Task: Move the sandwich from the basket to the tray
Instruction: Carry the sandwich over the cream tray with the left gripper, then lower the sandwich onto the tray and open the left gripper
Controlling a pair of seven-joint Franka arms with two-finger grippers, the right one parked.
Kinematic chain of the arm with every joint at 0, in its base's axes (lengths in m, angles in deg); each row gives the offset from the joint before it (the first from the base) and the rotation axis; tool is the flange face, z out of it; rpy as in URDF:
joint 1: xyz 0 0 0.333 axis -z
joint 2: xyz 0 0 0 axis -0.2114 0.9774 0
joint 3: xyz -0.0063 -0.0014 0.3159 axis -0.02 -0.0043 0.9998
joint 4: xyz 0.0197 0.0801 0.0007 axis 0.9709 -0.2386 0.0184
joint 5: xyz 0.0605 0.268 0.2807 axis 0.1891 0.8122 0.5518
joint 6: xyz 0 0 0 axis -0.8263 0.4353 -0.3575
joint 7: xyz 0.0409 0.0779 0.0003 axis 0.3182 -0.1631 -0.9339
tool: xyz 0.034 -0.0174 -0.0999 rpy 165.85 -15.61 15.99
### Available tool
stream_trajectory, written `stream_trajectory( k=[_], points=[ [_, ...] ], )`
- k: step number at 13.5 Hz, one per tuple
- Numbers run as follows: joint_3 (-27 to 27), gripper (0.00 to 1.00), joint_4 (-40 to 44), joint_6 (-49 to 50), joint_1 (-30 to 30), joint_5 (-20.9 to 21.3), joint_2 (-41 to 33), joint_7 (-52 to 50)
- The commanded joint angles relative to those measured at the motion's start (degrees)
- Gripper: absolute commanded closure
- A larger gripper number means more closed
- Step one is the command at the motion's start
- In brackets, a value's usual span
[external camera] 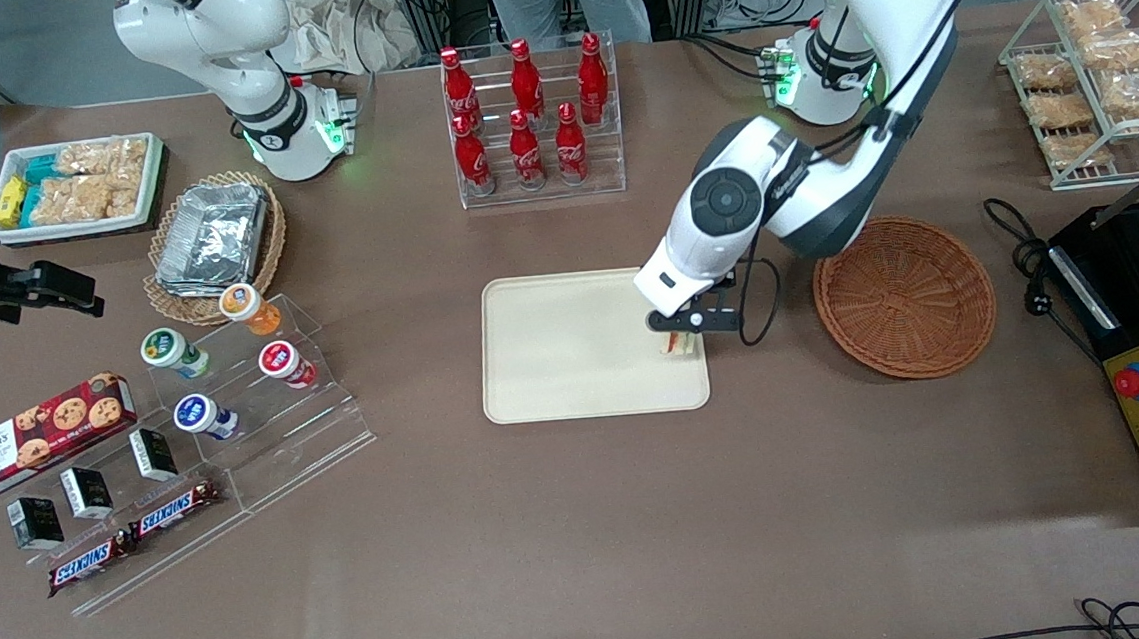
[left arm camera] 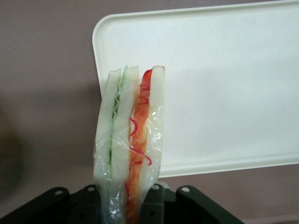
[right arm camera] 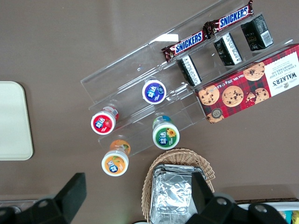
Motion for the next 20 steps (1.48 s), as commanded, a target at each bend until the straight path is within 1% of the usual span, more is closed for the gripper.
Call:
stream_trajectory(
  k=[1, 4, 7, 8, 10, 14, 15, 16, 18, 20],
  points=[
    [0.1, 1.00, -0.2, -4.2, 0.3, 5.0, 4.8, -3.5],
    [0.1, 1.00, -1.8, -7.4, 0.4, 11.7, 7.9, -10.7],
    [0.2, 1.00, -2.3, -9.4, 1.1, 16.4, 10.7, -15.6],
    [0.2, 1.00, -2.7, -10.0, 0.7, 17.0, 10.8, -15.8],
    [0.2, 0.01, -2.8, -10.1, 0.7, 17.3, 10.8, -15.6],
    [0.2, 0.00, -2.7, -9.9, 0.7, 17.4, 10.2, -15.9],
    [0.1, 0.00, -2.5, -9.4, 0.7, 17.3, 9.6, -16.6],
    [0.0, 0.00, -2.3, -8.1, 0.4, 17.3, 7.4, -16.6],
    [-0.6, 0.00, -1.8, -4.9, -1.6, 16.1, 2.7, -16.5],
    [-1.5, 0.00, -0.2, -3.1, -4.3, 11.9, -1.3, -16.4]
  ],
)
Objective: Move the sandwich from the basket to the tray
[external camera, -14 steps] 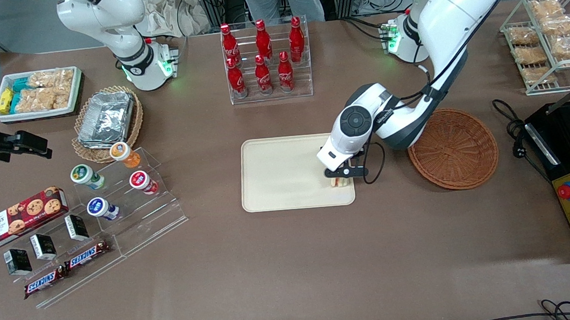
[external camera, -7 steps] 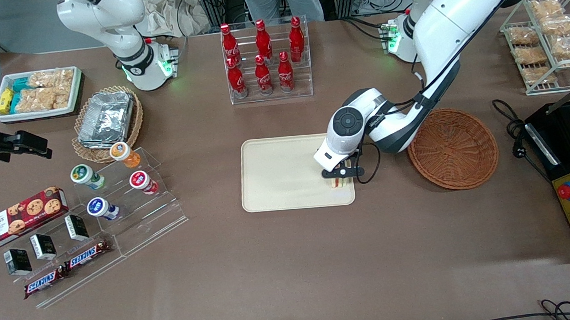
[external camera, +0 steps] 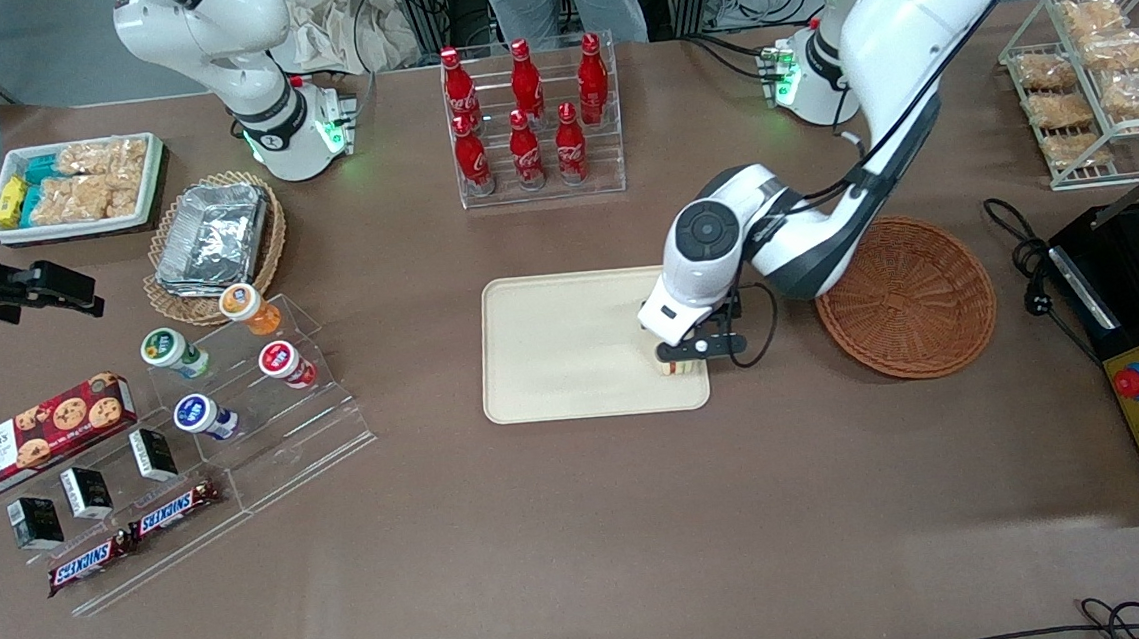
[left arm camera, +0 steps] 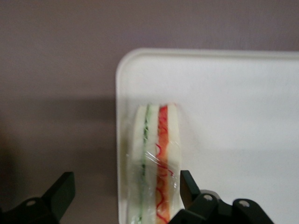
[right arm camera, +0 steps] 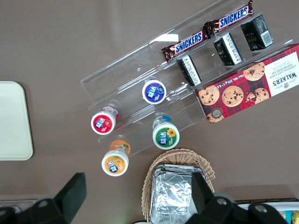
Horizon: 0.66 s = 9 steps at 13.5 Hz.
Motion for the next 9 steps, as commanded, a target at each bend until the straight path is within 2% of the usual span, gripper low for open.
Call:
stream_trajectory(
  k=[1, 4, 9],
  points=[
    [-1.3, 0.00, 1.0, 3.4, -4.1, -5.0, -7.7, -0.7],
    [-1.1, 0.00, 8.6, 12.1, -6.6, -12.8, -10.0, 7.3],
    [-1.3, 0.00, 22.1, 29.1, -11.4, -15.6, -10.1, 13.5]
  ],
)
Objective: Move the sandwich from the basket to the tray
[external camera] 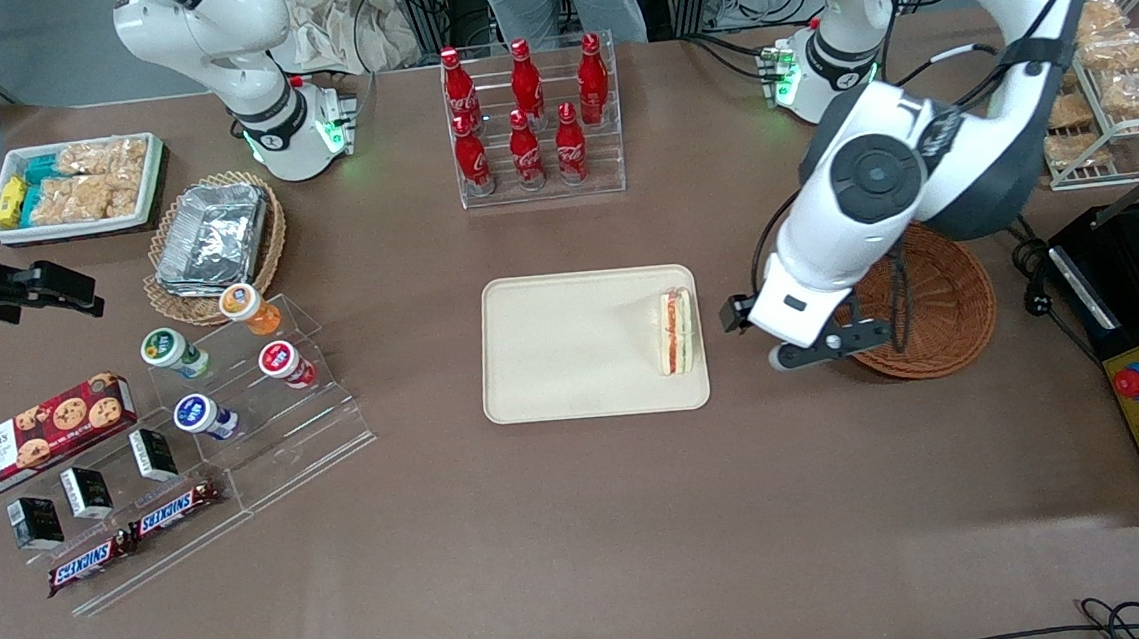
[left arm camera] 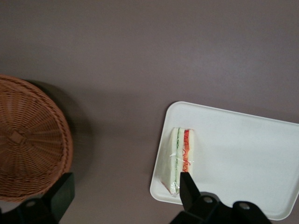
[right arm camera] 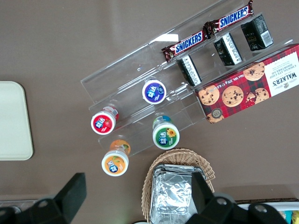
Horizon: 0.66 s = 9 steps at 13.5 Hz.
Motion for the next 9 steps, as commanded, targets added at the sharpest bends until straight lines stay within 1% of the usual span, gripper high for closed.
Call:
stream_trajectory(
  k=[1, 2, 3, 4, 6, 7, 8, 9],
  points=[
    [-0.5, 0.00, 7.8, 8.6, -3.2, -3.0, -0.2, 2.9],
    [0.1, 0.00, 9.5, 10.7, -3.5, -3.2, -0.5, 3.1],
    [2.4, 0.00, 10.9, 12.4, -3.2, -3.3, -1.5, 5.3],
    [5.9, 0.00, 12.3, 13.6, -2.4, -4.9, -2.8, 8.3],
    [15.6, 0.00, 12.4, 13.9, 0.6, -9.6, -6.7, 14.2],
    [21.8, 0.00, 12.1, 14.1, 3.3, -11.9, -8.9, 17.6],
    [28.0, 0.00, 11.9, 15.4, 6.2, -13.2, -10.8, 20.9],
    [32.5, 0.00, 11.9, 16.8, 7.9, -14.0, -11.9, 24.3]
  ],
)
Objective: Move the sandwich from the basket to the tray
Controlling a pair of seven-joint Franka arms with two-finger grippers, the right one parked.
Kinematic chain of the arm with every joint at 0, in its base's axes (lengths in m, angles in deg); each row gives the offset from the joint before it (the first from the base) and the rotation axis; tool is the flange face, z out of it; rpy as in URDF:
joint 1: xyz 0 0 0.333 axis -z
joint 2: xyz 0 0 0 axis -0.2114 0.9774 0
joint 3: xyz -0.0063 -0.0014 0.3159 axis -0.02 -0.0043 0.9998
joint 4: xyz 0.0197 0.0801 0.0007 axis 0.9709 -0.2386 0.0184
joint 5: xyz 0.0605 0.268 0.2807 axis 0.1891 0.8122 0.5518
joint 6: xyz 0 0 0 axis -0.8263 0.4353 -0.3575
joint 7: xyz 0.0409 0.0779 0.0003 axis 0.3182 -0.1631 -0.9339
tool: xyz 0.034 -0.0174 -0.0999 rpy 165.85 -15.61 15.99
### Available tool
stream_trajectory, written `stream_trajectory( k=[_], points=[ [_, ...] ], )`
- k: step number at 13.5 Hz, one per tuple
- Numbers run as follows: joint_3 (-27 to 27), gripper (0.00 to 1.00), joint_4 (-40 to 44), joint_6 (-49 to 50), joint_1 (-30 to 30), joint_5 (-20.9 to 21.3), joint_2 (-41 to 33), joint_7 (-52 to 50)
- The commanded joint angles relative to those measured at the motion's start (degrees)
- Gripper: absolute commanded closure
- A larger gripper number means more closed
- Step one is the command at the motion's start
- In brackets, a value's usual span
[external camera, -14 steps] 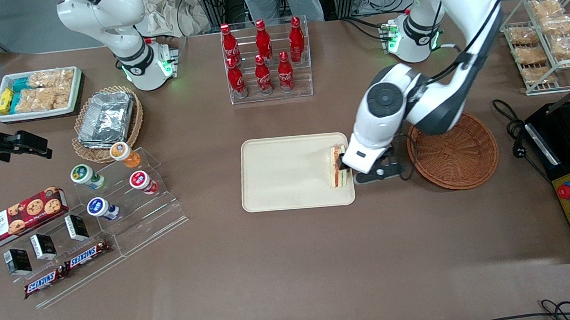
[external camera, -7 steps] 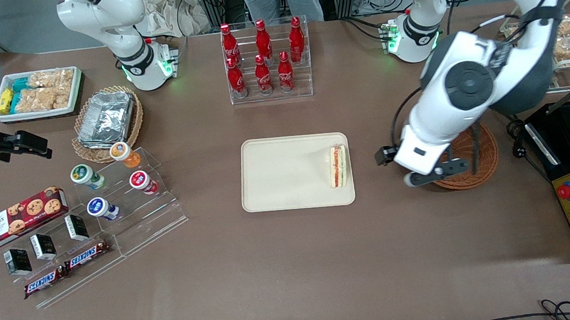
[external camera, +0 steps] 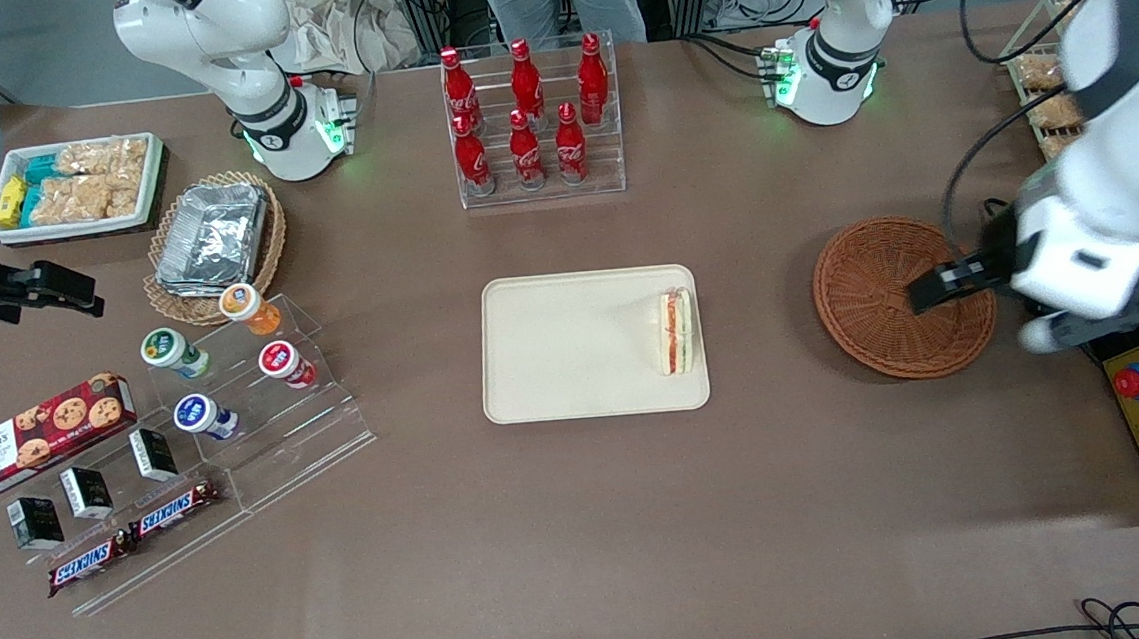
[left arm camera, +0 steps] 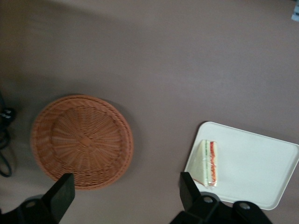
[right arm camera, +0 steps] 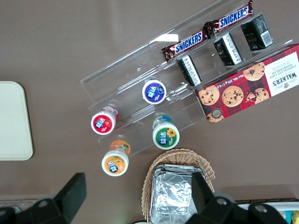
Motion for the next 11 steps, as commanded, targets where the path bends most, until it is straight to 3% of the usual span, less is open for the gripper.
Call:
stream_trajectory(
  k=[1, 4, 11],
  points=[
    [12.8, 0.00, -0.9, 3.9, 5.9, -3.3, -5.4, 8.6],
    [23.9, 0.00, -7.0, 4.0, 11.7, -5.0, -11.2, 14.9],
    [23.9, 0.00, -8.6, 2.9, 13.8, -4.1, -11.8, 14.8]
  ],
)
